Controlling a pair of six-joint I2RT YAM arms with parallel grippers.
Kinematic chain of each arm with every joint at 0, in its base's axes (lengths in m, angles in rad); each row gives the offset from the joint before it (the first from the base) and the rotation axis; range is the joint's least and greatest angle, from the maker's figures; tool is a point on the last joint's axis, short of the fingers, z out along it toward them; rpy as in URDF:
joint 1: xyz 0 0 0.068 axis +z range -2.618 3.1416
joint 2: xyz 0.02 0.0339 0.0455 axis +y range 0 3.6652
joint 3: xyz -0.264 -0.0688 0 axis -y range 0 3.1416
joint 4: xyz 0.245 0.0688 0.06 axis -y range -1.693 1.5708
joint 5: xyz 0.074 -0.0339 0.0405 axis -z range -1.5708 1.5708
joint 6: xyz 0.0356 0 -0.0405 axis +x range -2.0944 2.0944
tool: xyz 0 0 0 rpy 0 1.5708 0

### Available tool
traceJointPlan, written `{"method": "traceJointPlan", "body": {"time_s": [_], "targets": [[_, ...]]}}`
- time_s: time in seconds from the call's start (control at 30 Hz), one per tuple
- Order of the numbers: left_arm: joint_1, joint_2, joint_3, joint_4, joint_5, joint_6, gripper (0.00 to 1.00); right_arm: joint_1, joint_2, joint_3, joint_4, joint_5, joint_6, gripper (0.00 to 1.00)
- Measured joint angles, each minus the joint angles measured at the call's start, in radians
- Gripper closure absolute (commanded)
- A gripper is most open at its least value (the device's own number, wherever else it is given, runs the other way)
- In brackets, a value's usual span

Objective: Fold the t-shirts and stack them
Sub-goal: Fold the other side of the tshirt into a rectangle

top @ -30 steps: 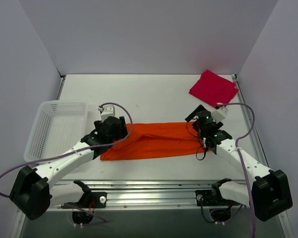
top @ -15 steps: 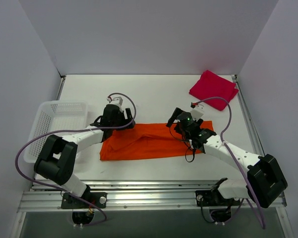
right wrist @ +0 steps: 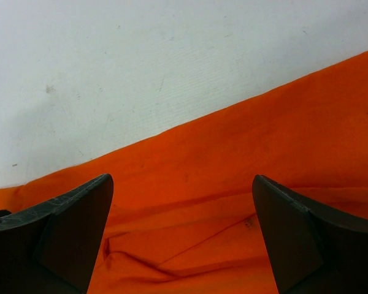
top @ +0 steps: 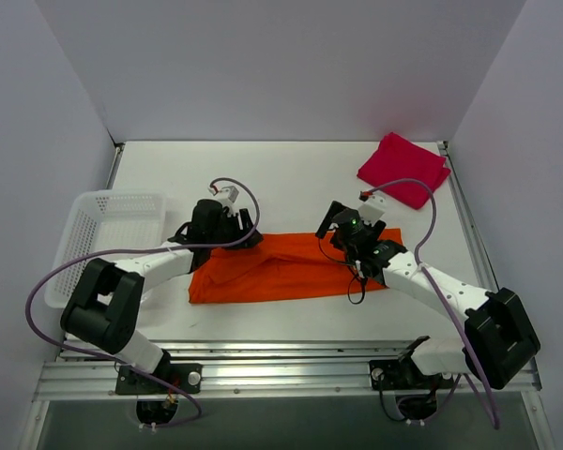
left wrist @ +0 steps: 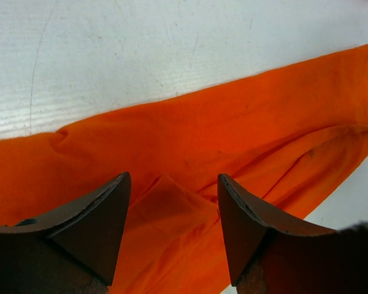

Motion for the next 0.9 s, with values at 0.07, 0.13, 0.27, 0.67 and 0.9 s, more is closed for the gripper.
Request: {"method": "traceJointPlan", "body": {"time_s": [0.07, 0.13, 0.27, 0.67, 0.9], "targets": [[0.000, -0.016, -0.023, -0.006, 0.002, -0.003, 0.33, 0.000, 0.004, 0.000, -0.005, 0.000, -0.002, 0.08], [0.000, -0.033, -0.050, -0.011, 0.001, -0.004, 0.33, 0.000, 0.004, 0.000, -0.007, 0.001, -0.003, 0.08], [0.000, -0.060, -0.108, -0.006, 0.001, -0.011, 0.33, 0.000, 0.004, 0.000, -0.007, 0.005, -0.006, 0.08], [0.000, 0.001, -0.129, 0.023, -0.003, -0.016, 0.37, 0.000, 0.005, 0.000, -0.008, 0.007, -0.007, 0.08], [0.000, -0.021, -0.128, 0.024, -0.033, 0.019, 0.37, 0.000, 0.010, 0.000, -0.007, 0.007, -0.007, 0.08]]}}
